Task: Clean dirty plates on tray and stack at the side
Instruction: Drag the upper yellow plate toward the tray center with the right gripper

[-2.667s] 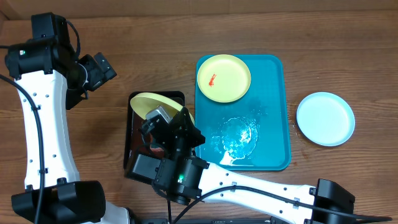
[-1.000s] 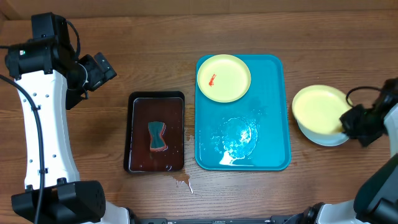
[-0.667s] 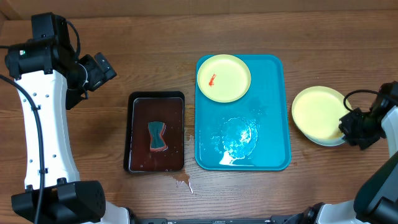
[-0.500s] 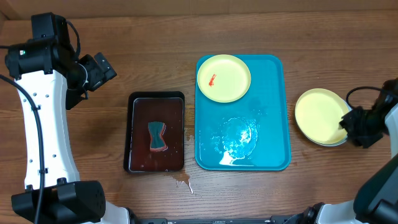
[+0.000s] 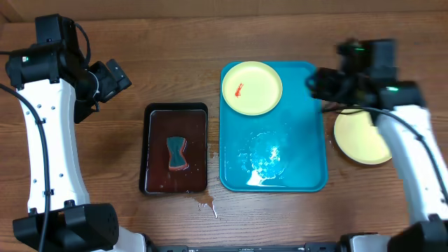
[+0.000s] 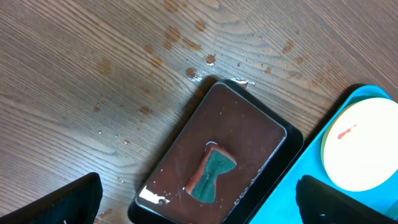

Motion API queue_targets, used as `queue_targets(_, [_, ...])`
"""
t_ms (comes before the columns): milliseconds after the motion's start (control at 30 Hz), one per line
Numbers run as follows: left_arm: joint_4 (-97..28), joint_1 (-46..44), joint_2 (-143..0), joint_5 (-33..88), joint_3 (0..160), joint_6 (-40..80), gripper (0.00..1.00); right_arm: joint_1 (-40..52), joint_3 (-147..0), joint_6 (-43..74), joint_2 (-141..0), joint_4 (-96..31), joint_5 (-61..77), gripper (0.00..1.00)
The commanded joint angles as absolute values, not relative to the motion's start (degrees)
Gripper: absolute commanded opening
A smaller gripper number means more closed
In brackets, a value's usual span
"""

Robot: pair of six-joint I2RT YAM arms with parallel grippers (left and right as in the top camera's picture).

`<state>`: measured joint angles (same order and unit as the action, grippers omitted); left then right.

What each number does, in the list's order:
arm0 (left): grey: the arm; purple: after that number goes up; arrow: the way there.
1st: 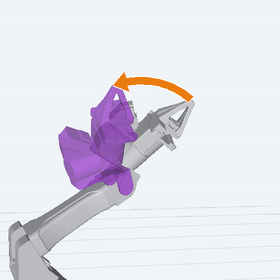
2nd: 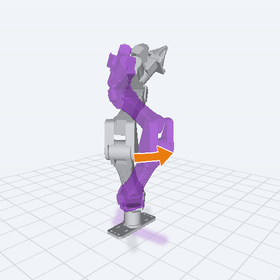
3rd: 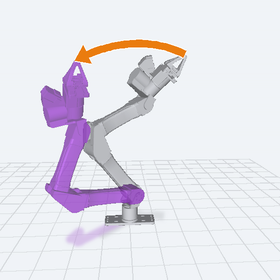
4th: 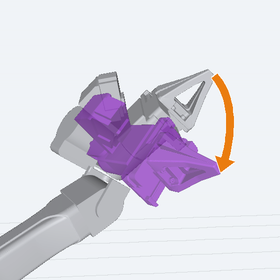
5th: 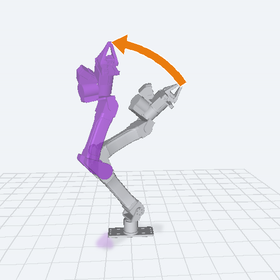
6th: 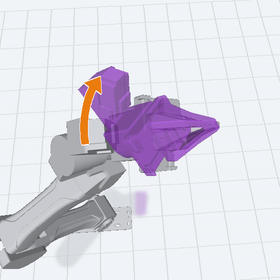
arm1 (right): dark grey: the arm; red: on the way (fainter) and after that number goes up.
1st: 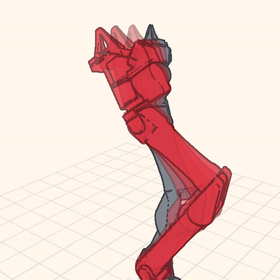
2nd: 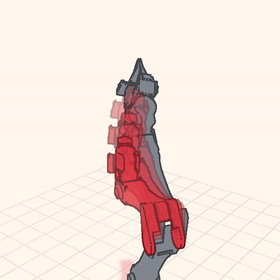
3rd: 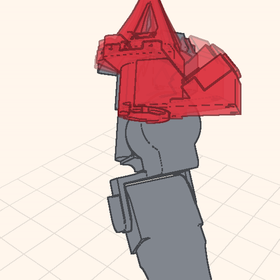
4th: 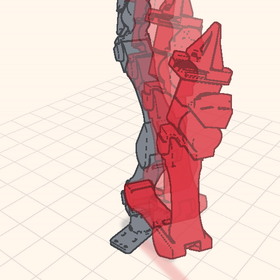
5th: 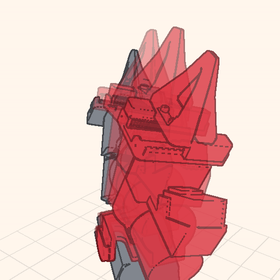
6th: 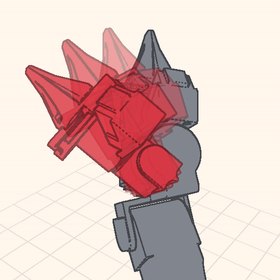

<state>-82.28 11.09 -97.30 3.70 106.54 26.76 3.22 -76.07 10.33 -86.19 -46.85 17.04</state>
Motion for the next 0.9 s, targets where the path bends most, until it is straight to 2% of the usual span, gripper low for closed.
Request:
queue_targets(0, [-82.3, 10.9, -96.6, 4.1, 107.5, 25.7, 1.00, 11.4, -76.1, 8.5, -92.9, -39.2, 8.6, 0.62])
queue_targets(33, [-82.3, 10.9, -96.6, 4.1, 107.5, 25.7, 1.00, 12.5, -76.1, 8.5, -94.7, -37.3, 7.0, 0.67])
queue_targets(167, [-82.3, 10.9, -96.6, 4.1, 107.5, 25.7, 1.00, 14.7, -76.1, 8.4, -102.8, -29.9, 2.4, 0.73])
queue_targets(333, [-82.3, 10.9, -96.6, 4.1, 107.5, 25.7, 1.00, 14.5, -76.1, 8.5, -113.0, -22.7, 0.5, 0.72])
queue_targets(500, [-82.3, 10.9, -96.6, 4.1, 107.5, 25.7, 1.00, 14.5, -76.1, 8.5, -119.5, -19.3, 1.8, 0.57])
queue_targets(533, [-82.3, 10.9, -96.6, 4.1, 107.5, 25.7, 1.00, 14.6, -76.1, 8.5, -120.1, -19.7, 1.7, 0.50])
queue_targets(567, [-82.3, 10.9, -96.6, 4.1, 107.5, 25.7, 1.00, 14.6, -76.1, 8.5, -120.3, -20.1, 1.5, 0.40])
queue_targets(600, [-82.3, 10.9, -96.6, 4.1, 107.5, 25.7, 1.00, 14.6, -76.1, 8.5, -120.4, -20.6, 1.6, 0.25])
queue_targets(633, [-82.3, 10.9, -96.6, 4.1, 107.5, 25.7, 1.00, 14.6, -76.2, 8.5, -120.2, -21.2, 1.6, 0.04])
queue_targets(867, [-82.3, 10.9, -96.6, 4.1, 107.5, 25.7, 1.00, 14.0, -78.9, 9.0, -111.4, -33.3, 1.5, 0.04])
